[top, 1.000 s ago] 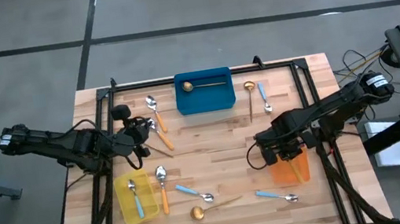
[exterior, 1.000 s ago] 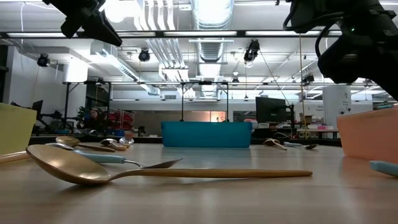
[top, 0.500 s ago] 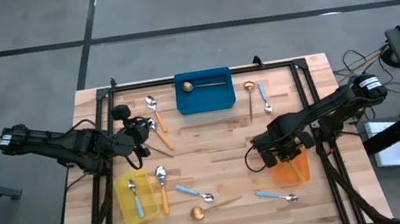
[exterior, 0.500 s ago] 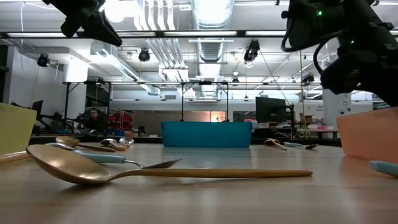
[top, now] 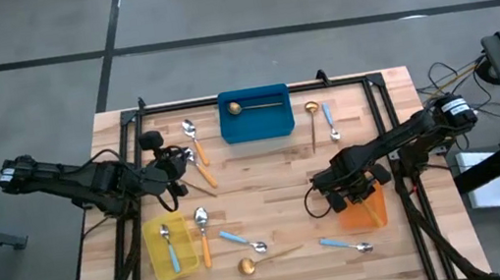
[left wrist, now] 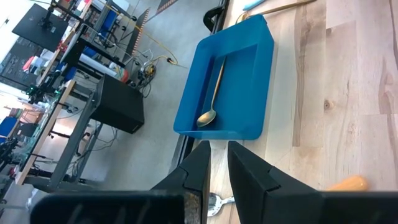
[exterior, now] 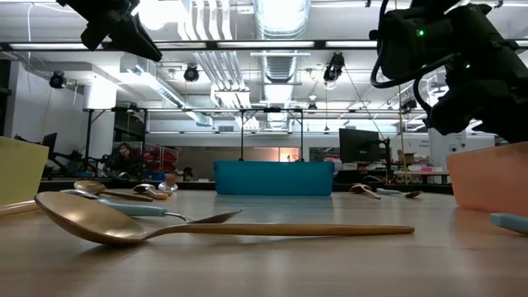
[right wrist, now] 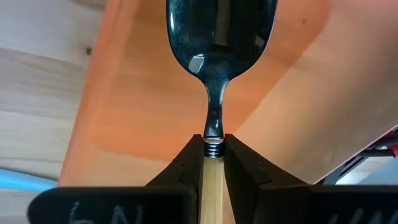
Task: Sort silverware by color (type)
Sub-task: Put the orange spoon into the orange bin
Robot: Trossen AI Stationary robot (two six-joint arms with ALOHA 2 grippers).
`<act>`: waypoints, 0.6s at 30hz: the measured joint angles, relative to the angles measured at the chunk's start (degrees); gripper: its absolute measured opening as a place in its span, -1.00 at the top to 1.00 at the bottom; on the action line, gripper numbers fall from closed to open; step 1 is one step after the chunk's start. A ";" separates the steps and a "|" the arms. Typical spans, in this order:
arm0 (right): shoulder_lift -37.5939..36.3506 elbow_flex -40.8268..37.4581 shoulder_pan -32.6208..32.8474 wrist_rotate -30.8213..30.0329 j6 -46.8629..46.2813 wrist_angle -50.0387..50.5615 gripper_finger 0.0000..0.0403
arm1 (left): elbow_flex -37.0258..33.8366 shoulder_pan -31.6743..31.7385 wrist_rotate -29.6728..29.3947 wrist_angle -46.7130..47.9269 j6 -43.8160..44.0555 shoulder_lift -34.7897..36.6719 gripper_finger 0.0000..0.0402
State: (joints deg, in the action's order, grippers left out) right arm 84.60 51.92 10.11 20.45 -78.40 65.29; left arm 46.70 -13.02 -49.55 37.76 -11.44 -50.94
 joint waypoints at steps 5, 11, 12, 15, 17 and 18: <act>0.00 0.00 0.00 -1.14 0.34 0.19 0.83 | 0.00 0.00 0.01 0.00 0.00 0.00 0.81; 0.00 0.00 0.00 -2.57 1.01 0.20 0.83 | 0.00 -0.01 0.01 0.00 0.00 0.00 0.81; 0.00 0.00 0.00 -2.58 1.08 0.19 0.83 | 0.00 -0.02 0.01 0.00 0.00 0.00 0.81; 0.00 0.00 0.00 -2.82 1.05 0.19 0.83 | 0.00 -0.01 0.01 0.00 0.00 0.00 0.81; 0.00 0.00 0.00 -3.07 1.05 0.18 0.83 | 0.00 -0.01 0.01 0.00 0.00 0.00 0.81; 0.00 0.00 0.00 -3.10 1.05 0.18 0.83 | 0.00 -0.02 0.01 0.00 0.00 0.00 0.81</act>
State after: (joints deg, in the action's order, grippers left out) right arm 84.60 51.92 10.11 17.34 -77.34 65.47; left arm 46.70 -13.04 -49.54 37.76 -11.44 -50.94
